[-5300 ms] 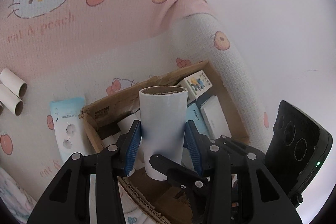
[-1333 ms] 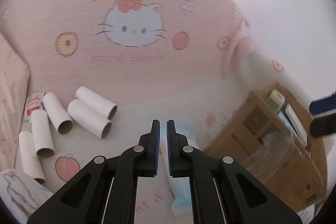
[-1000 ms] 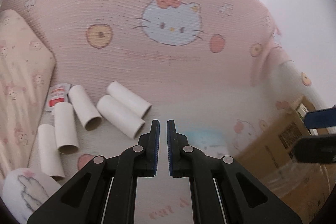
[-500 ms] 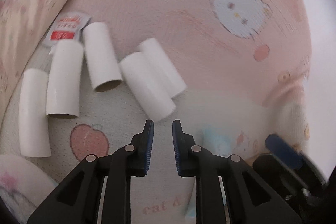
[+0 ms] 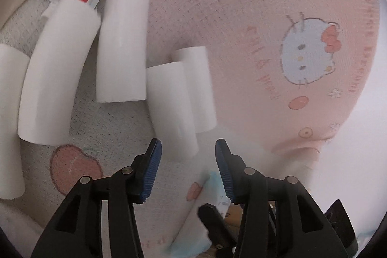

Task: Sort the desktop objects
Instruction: 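Move both open grippers from the box back to the tube pile, then close the left gripper on a white tube while the right gripper grips it too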

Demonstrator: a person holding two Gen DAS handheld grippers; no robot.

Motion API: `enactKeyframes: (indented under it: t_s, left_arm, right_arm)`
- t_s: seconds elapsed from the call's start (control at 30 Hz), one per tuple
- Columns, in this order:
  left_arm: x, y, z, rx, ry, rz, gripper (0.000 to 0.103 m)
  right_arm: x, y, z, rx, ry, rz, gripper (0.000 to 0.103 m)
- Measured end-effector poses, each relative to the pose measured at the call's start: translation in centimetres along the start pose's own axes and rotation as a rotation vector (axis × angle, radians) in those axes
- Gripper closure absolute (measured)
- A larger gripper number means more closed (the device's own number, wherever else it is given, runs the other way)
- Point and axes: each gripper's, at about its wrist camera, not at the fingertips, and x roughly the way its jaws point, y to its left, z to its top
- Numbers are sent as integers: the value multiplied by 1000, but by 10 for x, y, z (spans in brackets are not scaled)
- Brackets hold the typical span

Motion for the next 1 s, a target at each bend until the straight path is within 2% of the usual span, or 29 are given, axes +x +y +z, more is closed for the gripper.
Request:
enactKeyframes:
  t_s: [0.13,0.2,0.33,0.4,0.53,0.6,0.77,1.0]
  left_arm:
    - [4,3,2,-29,11,-29,53]
    - [5,5,4,-43,5,-36,53]
    - [14,22,7,-170,57,-119,53]
    - [15,29,8,-210,48,-109,53]
    - [14,28,8,-208,33,-111,53]
    - [16,27,8,-201,42,-115,53]
    - [22,35,6,-246,63,-122,53]
    - [20,40,7,-249,36,-93,53]
  right_arm:
    - [18,2,4,-38,44,16,47]
    - [23,5,8,-70,37,9,47]
    - [31,2,18,-73,13,31,47]
    - [39,-3,21,-56,17,47,47]
    - [54,-10,23,-12,43,70,47]
    - [55,-7,23,-43,45,81,47]
    - [61,5,24,-156,63,26,47]
    - [67,4,25,-139,75,68,47]
